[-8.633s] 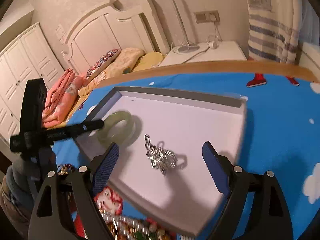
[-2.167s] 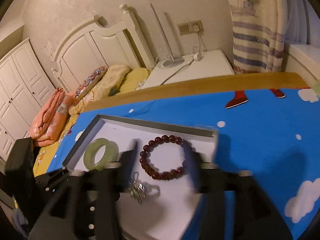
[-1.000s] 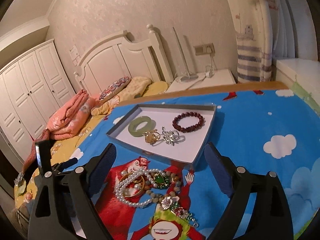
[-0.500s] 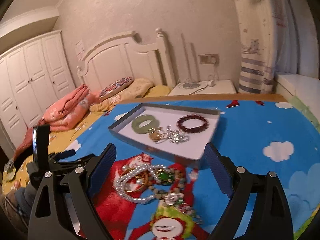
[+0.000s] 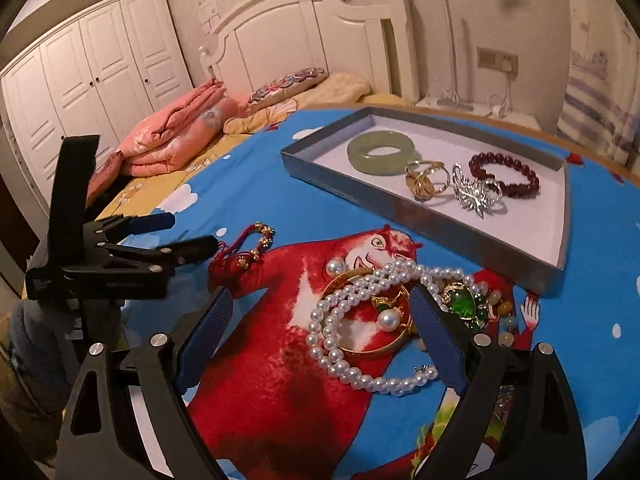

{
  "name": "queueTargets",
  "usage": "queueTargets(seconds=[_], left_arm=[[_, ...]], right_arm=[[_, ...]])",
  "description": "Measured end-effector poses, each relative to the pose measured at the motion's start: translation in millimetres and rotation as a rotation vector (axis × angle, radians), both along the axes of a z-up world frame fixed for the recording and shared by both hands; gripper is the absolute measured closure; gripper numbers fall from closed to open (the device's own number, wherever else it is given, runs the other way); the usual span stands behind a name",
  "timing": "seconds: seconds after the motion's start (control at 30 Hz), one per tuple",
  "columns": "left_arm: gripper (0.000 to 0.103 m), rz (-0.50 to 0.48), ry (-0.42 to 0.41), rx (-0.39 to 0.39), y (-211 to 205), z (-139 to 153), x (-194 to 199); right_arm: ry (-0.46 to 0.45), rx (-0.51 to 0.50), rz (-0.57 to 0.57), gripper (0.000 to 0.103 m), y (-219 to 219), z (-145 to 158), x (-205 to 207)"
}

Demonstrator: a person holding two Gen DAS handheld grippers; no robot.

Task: Organize jewelry
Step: 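Grasp the red tassel ornament with the left gripper while the right gripper grasps the enamel flower brooch pin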

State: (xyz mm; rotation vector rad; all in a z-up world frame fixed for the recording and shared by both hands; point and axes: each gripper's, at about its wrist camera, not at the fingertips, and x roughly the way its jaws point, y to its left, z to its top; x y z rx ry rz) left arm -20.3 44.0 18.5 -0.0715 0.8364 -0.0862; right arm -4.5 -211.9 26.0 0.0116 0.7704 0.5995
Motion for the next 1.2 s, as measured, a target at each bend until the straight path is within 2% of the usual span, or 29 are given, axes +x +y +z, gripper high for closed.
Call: queueTargets(seconds=[0.1,0.23,0.4,0.5,0.57,0.6,0.63,0.67,0.73,0.97,1.1,1.2], left_arm=[[0.003,-0.051,0.000,-0.015,-3,1,0],[0.003,-0.164,0.019,0.022,-22,1,3],[0.005,-0.251,0.019,0.052,-45,1,7],[0.032,-0.282,0.070,0.071,-55,-9,14],[0.039,-0.285,0.054,0.116,-61,-10,12],[0.043,-0.291,0.050,0.114,-61,-10,11],[0.057,-0.291,0.042,0.112,-61,-10,10],[0.079,-0.284,0.037,0.107,-59,-10,9],[0.097,-0.268,0.033,0.079,-53,-9,8],[0.097,-0.218,-0.022,-0.008,-36,-2,-4],[0.097,-0.191,-0.043,-0.042,-26,3,-10],[0.097,-0.177,-0.063,-0.060,-20,8,-14]], right_arm=[[0.018,0.024,-0.042,0.017,-11,1,3],[0.014,0.025,-0.105,0.017,-36,6,1],[0.024,0.039,-0.191,0.016,-72,6,-5],[0.036,0.044,-0.232,0.016,-89,3,-12],[0.039,0.044,-0.245,0.016,-94,1,-16],[0.041,0.045,-0.249,0.016,-97,0,-18],[0.045,0.044,-0.251,0.016,-99,-2,-20],[0.046,0.043,-0.250,0.016,-100,-3,-22],[0.045,0.036,-0.239,0.016,-101,-5,-26],[0.035,-0.051,-0.169,0.017,-92,-9,-37],[0.048,-0.074,-0.170,0.025,-95,-13,-38],[0.054,-0.083,-0.185,0.026,-100,-13,-34]])
